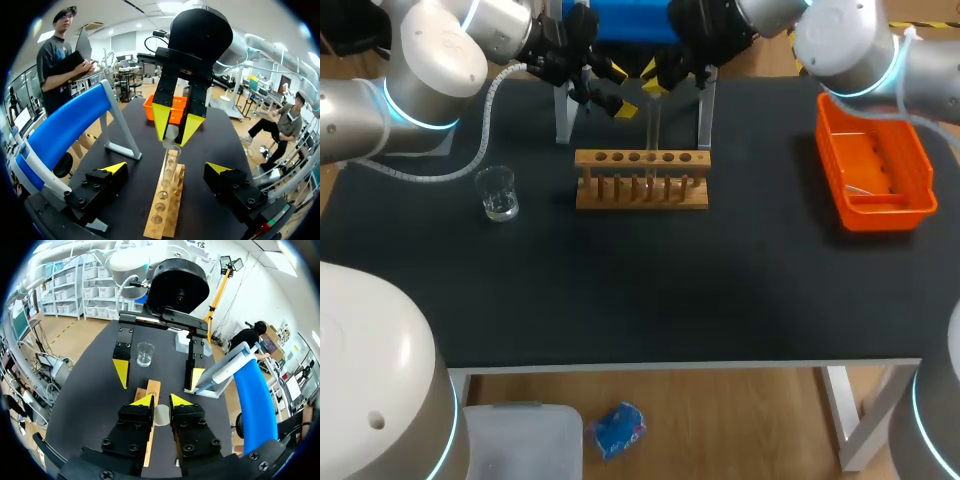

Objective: Invert the test tube, pick up the pipette, mount the tip to pipette, aspirate from beaker and dispense into the tube, eject the tip, return the pipette, and cap with the stopper.

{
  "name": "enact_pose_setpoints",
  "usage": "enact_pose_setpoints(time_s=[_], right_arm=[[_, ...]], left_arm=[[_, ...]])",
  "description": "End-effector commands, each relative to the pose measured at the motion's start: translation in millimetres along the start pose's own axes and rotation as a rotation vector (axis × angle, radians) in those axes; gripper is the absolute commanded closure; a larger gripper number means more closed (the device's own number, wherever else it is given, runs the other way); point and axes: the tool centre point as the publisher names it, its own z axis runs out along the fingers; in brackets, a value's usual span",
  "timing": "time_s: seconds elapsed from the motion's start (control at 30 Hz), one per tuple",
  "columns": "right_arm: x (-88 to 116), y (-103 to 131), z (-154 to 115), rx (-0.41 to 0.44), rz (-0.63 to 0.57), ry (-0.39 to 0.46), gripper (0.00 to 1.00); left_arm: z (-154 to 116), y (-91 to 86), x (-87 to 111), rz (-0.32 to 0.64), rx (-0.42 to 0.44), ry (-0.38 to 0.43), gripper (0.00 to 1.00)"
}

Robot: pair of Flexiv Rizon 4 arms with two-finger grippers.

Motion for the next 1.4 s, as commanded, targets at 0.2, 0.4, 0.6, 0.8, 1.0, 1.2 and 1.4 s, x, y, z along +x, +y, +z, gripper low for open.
enact_pose_setpoints(time_s=[0.2,0.4,0.6,0.8,1.0,1.2,1.4], right_arm=[[2,-3,8,-0.006,0.004,0.006,1.0],[2,-5,10,-0.009,0.008,0.01,1.0],[3,-7,9,-0.006,0.01,0.008,1.0],[5,-8,9,-0.005,0.014,0.005,1.0],[4,-5,4,-0.007,0.008,-0.005,1.0],[6,-2,2,-0.01,0.001,-0.009,1.0],[11,-3,3,-0.017,0.006,-0.008,1.0]], left_arm=[[-1,-0.7,-0.9,-0.001,-0.004,0.005,0.0],[-1,-0.7,-0.9,-0.001,-0.004,0.005,0.0],[-1,-0.7,-0.9,-0.001,-0.004,0.005,0.0],[-1,-0.7,-0.9,-0.001,-0.004,0.005,0.0],[-1,-0.7,-0.9,-0.001,-0.004,0.005,0.0],[-1,-0.7,-0.9,-0.001,-0.004,0.005,0.0],[-1,-0.7,-0.9,-0.001,-0.004,0.005,0.0]])
